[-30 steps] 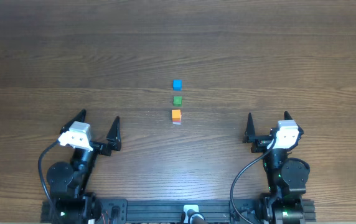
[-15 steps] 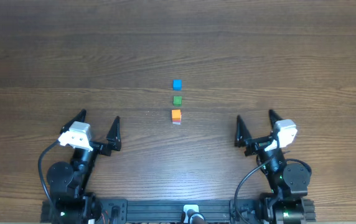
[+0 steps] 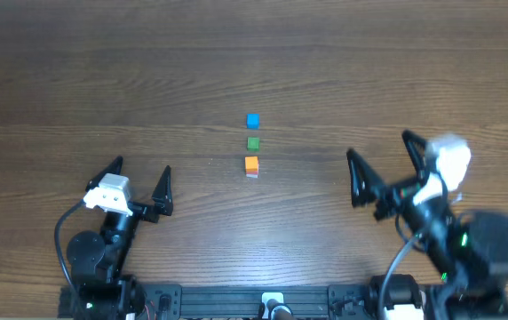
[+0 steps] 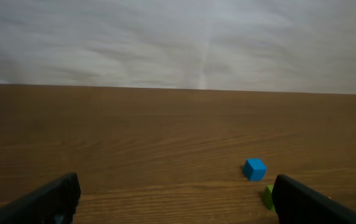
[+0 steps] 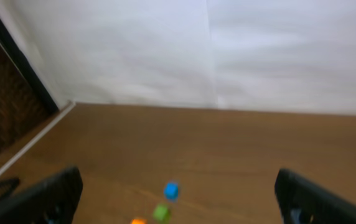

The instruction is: Stack Cubes

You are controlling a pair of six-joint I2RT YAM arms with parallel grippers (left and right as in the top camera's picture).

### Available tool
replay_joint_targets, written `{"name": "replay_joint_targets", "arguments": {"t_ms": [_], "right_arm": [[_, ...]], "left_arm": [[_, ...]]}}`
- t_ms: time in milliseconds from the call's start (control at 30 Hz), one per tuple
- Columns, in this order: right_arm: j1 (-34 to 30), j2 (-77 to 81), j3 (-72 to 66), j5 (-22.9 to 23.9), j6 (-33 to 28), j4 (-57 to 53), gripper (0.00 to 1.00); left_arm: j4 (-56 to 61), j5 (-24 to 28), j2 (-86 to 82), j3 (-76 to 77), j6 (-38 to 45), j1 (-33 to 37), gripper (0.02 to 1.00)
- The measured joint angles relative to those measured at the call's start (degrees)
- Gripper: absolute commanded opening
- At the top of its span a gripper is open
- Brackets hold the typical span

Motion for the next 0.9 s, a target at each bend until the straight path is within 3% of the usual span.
{"name": "replay_joint_targets", "arguments": {"t_ms": [133, 200, 500, 900], "right_arm": [[4.96, 15.54, 11.93, -0.02, -0.44, -8.28, 0.991], [10.19, 24.63, 18.27, 2.36, -0.24, -11.74, 0.993], [30.21, 57.02, 35.3, 19.43, 6.75, -19.96, 0.991], [32.63, 81.83, 36.44, 21.86, 19.74, -20.44, 0.993]], "left_arm": [[0.0, 0.0, 0.0, 0.0, 0.0, 0.0, 1.0], [0.0, 0.0, 0.0, -0.02, 0.0, 0.0, 1.0], [0.0, 0.0, 0.0, -0.02, 0.0, 0.0, 1.0], [0.0, 0.0, 0.0, -0.02, 0.0, 0.0, 1.0]]}}
